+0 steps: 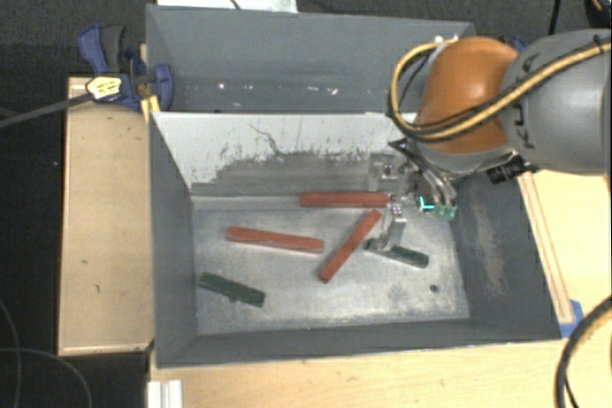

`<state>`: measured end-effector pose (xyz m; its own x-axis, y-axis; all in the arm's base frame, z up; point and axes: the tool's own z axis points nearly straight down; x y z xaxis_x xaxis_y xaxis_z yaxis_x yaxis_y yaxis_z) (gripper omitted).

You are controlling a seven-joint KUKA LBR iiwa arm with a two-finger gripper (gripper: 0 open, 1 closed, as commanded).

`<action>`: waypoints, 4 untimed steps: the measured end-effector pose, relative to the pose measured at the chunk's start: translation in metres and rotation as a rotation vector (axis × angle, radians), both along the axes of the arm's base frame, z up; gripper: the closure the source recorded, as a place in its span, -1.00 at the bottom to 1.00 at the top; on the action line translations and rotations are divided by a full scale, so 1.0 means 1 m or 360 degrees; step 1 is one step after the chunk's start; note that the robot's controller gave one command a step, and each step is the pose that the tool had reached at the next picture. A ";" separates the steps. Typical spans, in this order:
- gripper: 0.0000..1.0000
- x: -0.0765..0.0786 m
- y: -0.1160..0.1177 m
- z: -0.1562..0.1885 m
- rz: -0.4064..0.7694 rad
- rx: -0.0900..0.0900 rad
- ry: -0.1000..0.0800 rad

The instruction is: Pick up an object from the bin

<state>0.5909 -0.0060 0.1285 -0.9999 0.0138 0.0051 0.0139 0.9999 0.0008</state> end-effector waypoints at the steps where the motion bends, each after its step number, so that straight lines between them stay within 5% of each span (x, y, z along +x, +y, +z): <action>1: -1.00 -0.020 0.035 -0.060 0.0483 0.0003 -0.0006; 3: -1.00 -0.040 0.055 -0.028 0.1633 0.0003 -0.0016; 4: -1.00 -0.018 0.052 -0.058 0.2236 0.0004 -0.0017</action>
Offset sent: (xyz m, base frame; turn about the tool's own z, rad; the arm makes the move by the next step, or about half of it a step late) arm -0.0193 0.0342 -0.0585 -0.3033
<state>0.5727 0.0462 0.0701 -0.1790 -0.9838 -0.0038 -0.9838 0.1790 -0.0036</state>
